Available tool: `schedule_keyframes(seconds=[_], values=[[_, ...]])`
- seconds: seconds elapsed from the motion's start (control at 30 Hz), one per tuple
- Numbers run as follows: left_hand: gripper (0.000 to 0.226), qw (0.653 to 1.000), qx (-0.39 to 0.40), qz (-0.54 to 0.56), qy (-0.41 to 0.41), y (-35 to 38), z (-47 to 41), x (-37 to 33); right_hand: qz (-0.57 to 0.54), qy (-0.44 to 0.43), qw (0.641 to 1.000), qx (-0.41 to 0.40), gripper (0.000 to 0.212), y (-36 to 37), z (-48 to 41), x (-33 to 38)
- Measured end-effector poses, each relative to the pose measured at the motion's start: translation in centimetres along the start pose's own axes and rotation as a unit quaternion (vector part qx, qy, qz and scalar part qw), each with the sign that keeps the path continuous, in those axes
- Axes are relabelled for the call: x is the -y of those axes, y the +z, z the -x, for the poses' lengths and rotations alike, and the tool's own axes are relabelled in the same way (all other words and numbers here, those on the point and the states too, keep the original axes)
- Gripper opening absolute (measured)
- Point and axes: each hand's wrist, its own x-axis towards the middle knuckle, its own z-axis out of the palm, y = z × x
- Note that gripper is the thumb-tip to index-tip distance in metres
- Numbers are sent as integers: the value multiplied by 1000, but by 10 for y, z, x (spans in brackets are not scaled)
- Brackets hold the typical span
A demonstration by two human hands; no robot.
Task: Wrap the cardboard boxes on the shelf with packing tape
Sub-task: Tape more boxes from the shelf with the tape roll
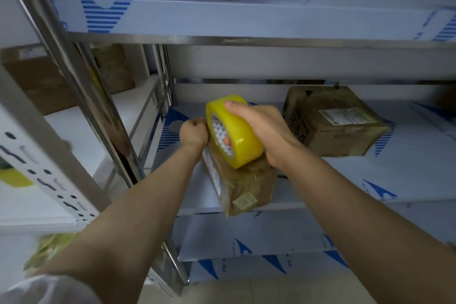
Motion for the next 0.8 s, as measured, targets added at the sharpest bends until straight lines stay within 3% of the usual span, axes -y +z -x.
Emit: schedule_keyframes(seconds=[0.13, 0.23, 0.37, 0.43, 0.53, 0.67, 0.73, 0.8], values=[[28, 1000, -8, -24, 12, 2, 1, 1, 50, 20, 998, 33, 27, -26, 51, 1], [39, 999, -21, -45, 19, 4, 9, -1, 98, 25, 994, 38, 23, -46, 90, -6], [39, 996, -34, -69, 35, 4, 16, -5, 99, 40, 994, -25, 57, -64, 117, -26], [36, 995, -33, -76, 50, 4, 18, -7, 95, 48, 993, -57, 60, -66, 117, -36], [32, 995, -33, -58, 80, 1, 19, -11, 94, 58, 991, -76, 47, -66, 114, -47], [38, 999, -3, -1, 54, -3, 19, -16, 102, 69, 990, -74, 25, -70, 112, -56], [40, 996, 40, -38, 67, -5, 18, -17, 100, 63, 990, -71, 23, -70, 112, -58], [55, 990, 75, -88, 75, -6, 14, -17, 91, 62, 992, -65, 24, -70, 113, -57]])
